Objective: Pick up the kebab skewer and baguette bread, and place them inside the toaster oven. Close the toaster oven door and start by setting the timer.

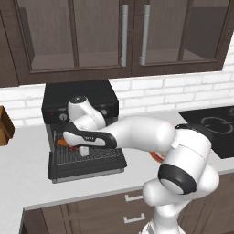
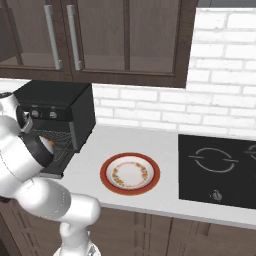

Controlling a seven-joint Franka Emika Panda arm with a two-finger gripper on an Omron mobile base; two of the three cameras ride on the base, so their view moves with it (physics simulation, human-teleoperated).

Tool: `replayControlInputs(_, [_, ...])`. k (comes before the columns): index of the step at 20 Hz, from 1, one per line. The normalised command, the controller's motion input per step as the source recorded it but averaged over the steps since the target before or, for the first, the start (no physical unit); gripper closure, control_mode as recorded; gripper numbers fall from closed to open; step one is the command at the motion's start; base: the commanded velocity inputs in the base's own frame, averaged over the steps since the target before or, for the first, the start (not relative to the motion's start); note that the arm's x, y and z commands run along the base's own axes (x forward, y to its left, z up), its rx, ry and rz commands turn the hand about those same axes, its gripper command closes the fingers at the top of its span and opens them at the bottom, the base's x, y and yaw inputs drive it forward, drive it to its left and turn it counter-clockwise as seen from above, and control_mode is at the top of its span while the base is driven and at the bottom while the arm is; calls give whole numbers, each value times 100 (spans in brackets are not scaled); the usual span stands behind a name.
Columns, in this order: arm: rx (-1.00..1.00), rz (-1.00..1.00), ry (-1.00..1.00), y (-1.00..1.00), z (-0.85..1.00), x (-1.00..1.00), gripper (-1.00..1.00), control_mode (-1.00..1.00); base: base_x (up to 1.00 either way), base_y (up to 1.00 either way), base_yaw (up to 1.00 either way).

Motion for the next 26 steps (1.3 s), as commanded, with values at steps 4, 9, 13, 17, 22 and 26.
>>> replayControlInputs(4, [0, 0, 10, 13, 0, 22, 100, -100, 0, 0, 0])
replayControlInputs(9, [0, 0, 8, 6, 0, 28, 100, -100, 0, 0, 0])
replayControlInputs(13, [0, 0, 5, 1, 0, 25, -100, -100, 0, 0, 0])
replayControlInputs(17, [0, 0, 0, 0, 0, 1, -100, -100, 0, 0, 0])
replayControlInputs(22, [0, 0, 0, 0, 0, 0, -100, -100, 0, 0, 0])
replayControlInputs(26, [0, -2, -3, -3, 6, -42, -100, -100, 0, 0, 0])
